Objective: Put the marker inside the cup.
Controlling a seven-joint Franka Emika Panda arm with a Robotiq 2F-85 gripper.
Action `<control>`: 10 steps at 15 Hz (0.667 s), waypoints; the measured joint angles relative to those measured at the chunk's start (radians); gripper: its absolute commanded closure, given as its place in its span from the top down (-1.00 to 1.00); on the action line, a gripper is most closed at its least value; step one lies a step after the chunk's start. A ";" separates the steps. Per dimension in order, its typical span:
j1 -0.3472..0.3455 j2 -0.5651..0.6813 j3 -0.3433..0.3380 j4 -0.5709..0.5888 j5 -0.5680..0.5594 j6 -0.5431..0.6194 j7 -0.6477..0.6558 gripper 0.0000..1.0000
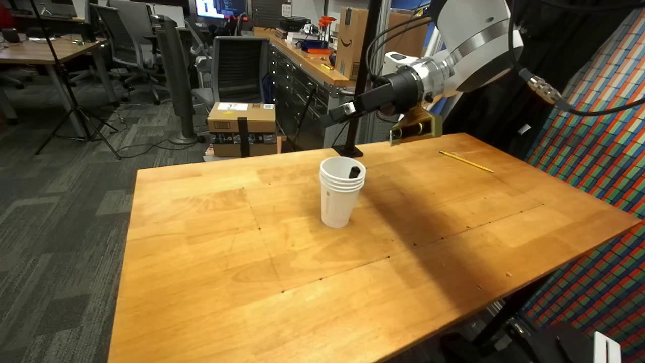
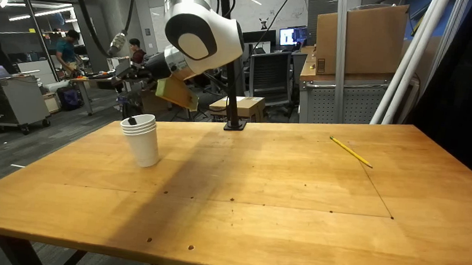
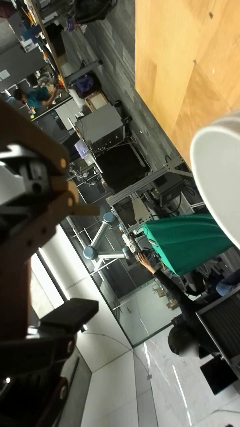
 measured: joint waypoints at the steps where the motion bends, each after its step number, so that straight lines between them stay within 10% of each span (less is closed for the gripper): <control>1: -0.003 0.002 0.000 0.003 0.000 -0.006 -0.004 1.00; 10: -0.022 -0.016 -0.020 0.011 -0.028 0.006 -0.002 1.00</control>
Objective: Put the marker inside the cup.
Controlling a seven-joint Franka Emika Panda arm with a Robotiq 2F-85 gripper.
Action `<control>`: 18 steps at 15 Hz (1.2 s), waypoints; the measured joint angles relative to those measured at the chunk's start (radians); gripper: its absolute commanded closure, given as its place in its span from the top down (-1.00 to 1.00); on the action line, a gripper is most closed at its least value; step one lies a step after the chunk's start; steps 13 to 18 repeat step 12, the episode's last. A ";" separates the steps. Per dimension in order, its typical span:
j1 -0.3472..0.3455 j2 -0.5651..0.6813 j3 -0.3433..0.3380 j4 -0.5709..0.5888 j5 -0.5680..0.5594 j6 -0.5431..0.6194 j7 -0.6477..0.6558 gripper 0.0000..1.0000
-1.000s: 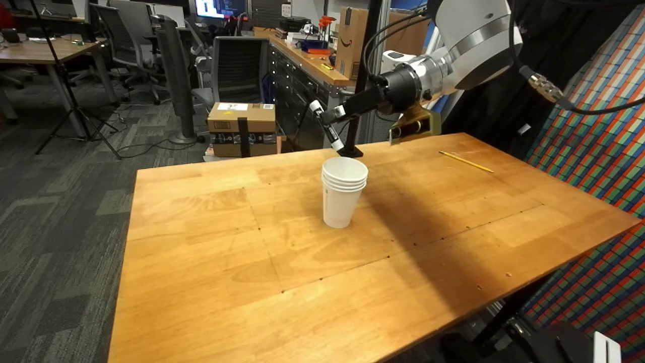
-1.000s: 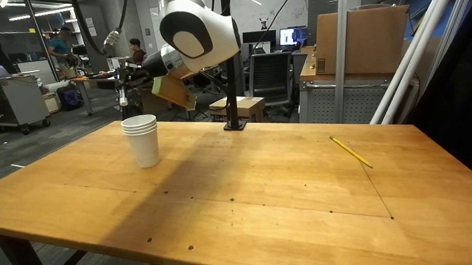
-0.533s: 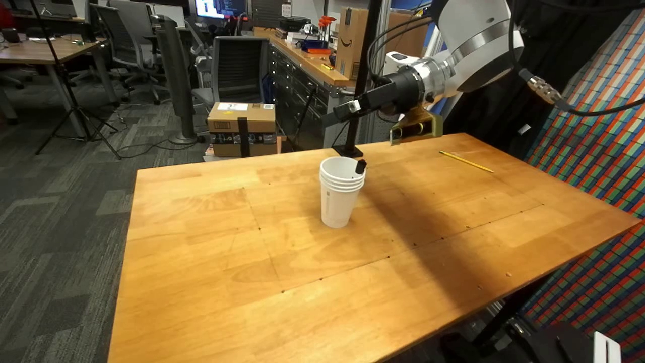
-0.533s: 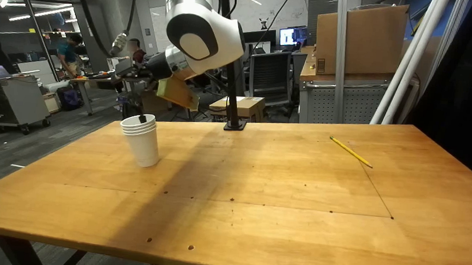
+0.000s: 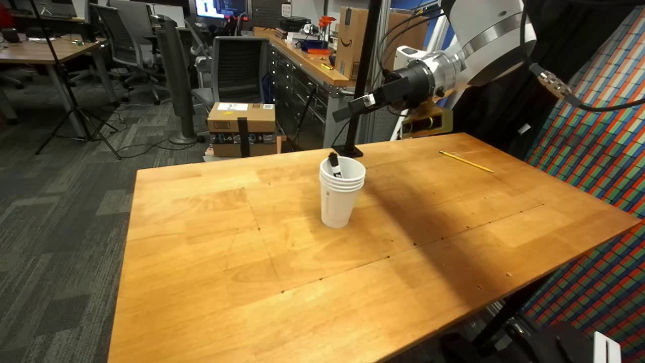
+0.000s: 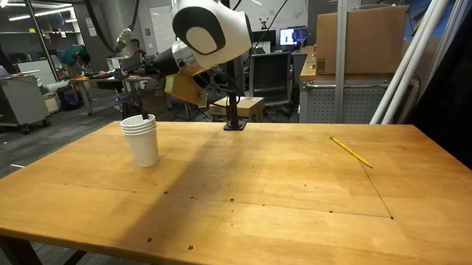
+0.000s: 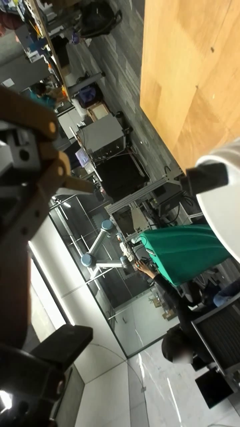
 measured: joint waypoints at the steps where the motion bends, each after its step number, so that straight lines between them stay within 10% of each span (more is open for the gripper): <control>1: -0.003 -0.010 -0.004 0.000 -0.005 0.004 0.006 1.00; 18: -0.005 -0.022 -0.006 -0.001 -0.009 0.009 0.014 1.00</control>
